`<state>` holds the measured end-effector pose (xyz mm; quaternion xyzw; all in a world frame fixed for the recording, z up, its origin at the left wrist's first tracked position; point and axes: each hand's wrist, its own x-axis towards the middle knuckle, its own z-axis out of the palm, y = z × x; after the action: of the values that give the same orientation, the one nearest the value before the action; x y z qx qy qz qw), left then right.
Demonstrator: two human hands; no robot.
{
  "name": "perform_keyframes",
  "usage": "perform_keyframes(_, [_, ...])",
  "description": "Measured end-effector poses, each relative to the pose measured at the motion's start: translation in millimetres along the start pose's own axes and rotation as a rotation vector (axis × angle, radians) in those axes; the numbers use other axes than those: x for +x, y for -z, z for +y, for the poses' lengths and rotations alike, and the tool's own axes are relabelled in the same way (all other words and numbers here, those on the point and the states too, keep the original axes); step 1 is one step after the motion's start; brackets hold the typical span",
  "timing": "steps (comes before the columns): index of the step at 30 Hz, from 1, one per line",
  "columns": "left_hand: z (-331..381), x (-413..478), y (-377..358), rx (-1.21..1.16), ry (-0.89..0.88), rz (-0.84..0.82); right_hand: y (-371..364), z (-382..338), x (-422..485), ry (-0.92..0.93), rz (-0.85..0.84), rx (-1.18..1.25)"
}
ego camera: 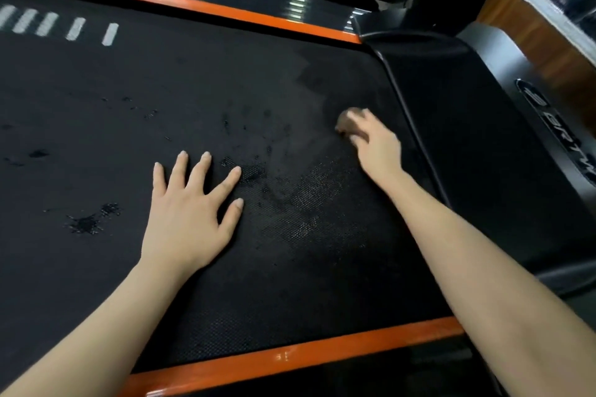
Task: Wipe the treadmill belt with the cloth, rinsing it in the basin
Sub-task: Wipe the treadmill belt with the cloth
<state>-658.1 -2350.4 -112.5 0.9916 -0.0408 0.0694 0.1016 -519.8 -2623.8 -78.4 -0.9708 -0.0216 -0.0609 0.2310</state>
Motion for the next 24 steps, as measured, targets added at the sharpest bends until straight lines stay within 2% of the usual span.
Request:
perform_keyframes(2, [0,1,0,0.006,-0.001,-0.001,-7,-16,4,-0.07,0.058,-0.027])
perform_keyframes(4, [0,1,0,0.005,-0.006,-0.009,-26,-42,-35,0.119,-0.014,0.005])
perform_keyframes(6, [-1,0,-1,0.007,-0.008,-0.013,-32,-55,-75,0.323,-0.158,0.101])
perform_keyframes(8, [-2,-1,-1,0.011,-0.013,-0.019,-23,-40,-59,0.384,-0.209,0.081])
perform_keyframes(12, [-1,0,0,-0.006,0.0,-0.017,-12,-7,19,0.064,-0.001,0.004])
perform_keyframes(13, [-1,0,2,-0.018,0.008,-0.009,-14,-6,24,0.035,0.018,-0.014])
perform_keyframes(16, [-4,9,12,-0.077,0.041,0.055,-19,-5,21,0.06,-0.018,-0.034])
perform_keyframes(19, [-24,47,14,-0.027,0.048,0.095,-18,-3,22,0.074,0.007,-0.036])
perform_keyframes(24, [-52,98,-5,0.103,0.161,-0.075,-23,3,23,0.098,0.027,-0.022])
